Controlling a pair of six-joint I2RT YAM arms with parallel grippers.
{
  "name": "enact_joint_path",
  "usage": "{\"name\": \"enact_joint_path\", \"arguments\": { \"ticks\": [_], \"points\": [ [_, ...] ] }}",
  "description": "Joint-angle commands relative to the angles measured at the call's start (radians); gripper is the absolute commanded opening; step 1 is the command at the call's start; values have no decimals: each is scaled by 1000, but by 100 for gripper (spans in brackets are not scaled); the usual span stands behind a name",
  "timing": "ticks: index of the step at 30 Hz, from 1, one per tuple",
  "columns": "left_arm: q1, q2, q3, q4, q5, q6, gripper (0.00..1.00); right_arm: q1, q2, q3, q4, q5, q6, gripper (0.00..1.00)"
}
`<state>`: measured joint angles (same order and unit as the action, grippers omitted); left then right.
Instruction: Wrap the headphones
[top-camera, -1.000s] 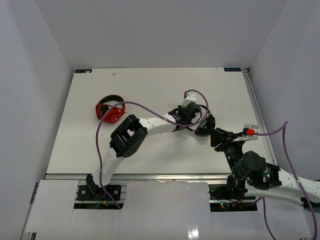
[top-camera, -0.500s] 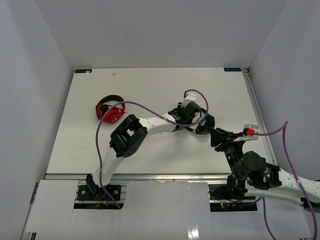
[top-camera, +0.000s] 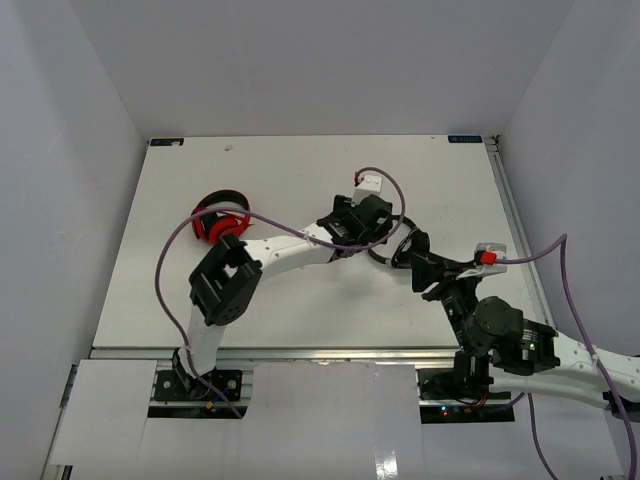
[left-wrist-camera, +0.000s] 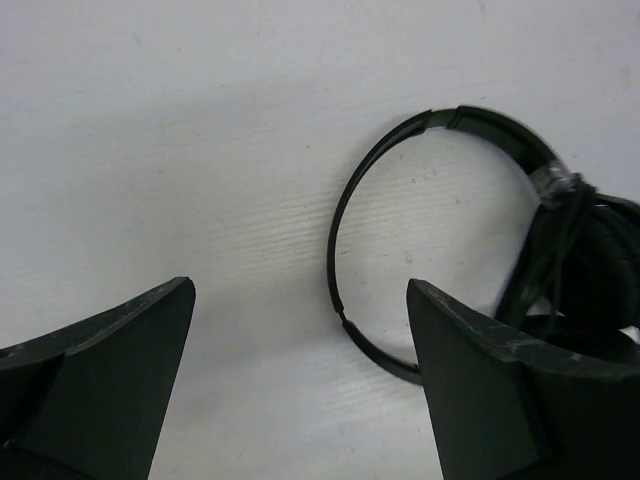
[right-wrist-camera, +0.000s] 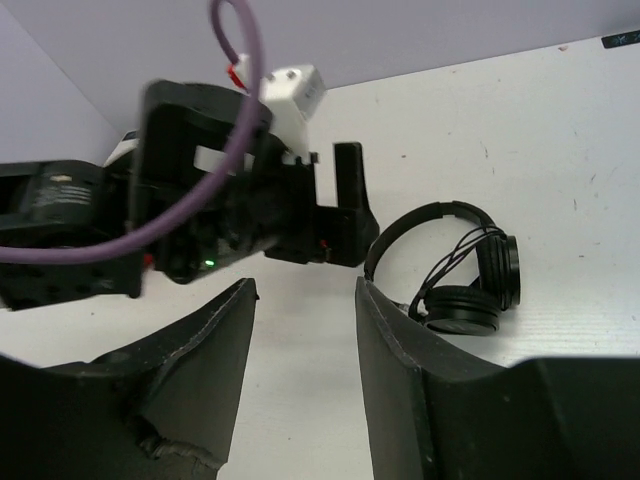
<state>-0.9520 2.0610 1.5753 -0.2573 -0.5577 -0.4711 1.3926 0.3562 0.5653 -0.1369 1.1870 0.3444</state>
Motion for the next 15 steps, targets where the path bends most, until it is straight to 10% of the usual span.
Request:
{"name": "enact_joint_path", "arguments": {
  "ticks": [1,5,15],
  "points": [
    [4,-306,-94,17,-14,15,98,3,79,113,20,-29,-29,61],
    [4,-547,-234,17,-58,74,98,2,223,240,-24,-79,-65,94],
    [1,-1205,-731,186,85,113,98,-14,440,367,-140,-193,-123,90]
  ]
}}
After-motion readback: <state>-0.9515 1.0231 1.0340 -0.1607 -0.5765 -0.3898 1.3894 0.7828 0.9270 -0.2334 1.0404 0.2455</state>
